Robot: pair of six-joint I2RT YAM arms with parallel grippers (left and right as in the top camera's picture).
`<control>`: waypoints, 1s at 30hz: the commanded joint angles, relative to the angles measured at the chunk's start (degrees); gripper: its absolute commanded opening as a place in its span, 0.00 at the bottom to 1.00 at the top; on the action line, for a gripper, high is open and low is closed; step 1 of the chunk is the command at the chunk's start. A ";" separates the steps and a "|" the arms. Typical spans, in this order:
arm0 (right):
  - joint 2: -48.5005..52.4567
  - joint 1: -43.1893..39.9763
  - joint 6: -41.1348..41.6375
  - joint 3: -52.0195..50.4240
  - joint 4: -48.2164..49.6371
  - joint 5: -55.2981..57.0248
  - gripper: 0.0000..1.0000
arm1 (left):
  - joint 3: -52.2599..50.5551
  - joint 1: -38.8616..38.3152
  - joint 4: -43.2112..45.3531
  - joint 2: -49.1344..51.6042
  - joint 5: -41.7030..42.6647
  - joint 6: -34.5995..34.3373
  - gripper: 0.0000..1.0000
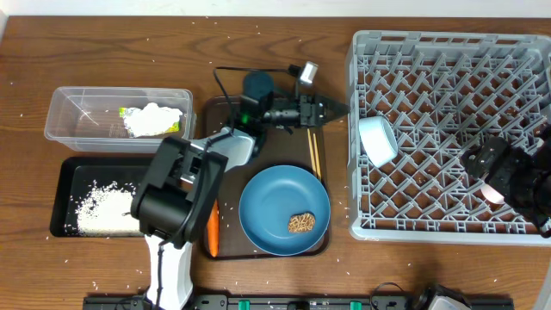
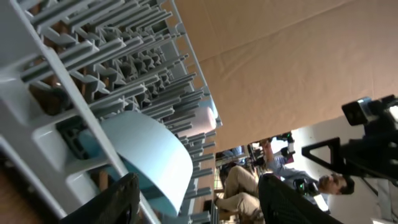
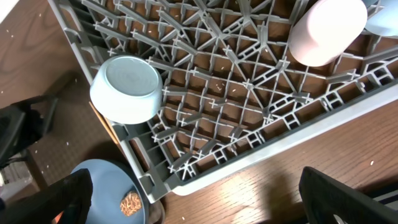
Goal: Sort waste into correct bins and load items into the dishwasher rack
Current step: 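Reach left gripper to the blue plate rim and grasp it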
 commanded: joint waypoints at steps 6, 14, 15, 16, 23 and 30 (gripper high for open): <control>-0.09 -0.79 -0.83 0.79 -1.18 0.57 0.99 | 1.57 3.82 0.31 -12.52 3.91 1.84 0.63; -0.09 -0.79 -0.83 0.79 -2.60 0.57 0.99 | 1.57 6.62 -26.93 -27.02 -6.93 17.59 0.64; -0.09 -0.79 -0.83 0.79 -2.86 0.57 0.99 | 1.57 6.64 -35.89 -29.27 -12.46 22.53 0.64; -0.09 -0.79 -0.83 0.79 -3.08 0.57 0.99 | 1.57 6.60 -45.20 -31.58 -19.67 27.08 0.66; -0.09 -0.79 -0.83 0.79 -3.69 0.59 0.99 | 1.57 5.33 -83.10 -41.92 -49.11 43.54 0.84; -0.09 -0.74 -0.83 0.79 -2.51 0.57 0.99 | 1.57 5.33 -103.32 -46.73 -45.59 44.81 0.98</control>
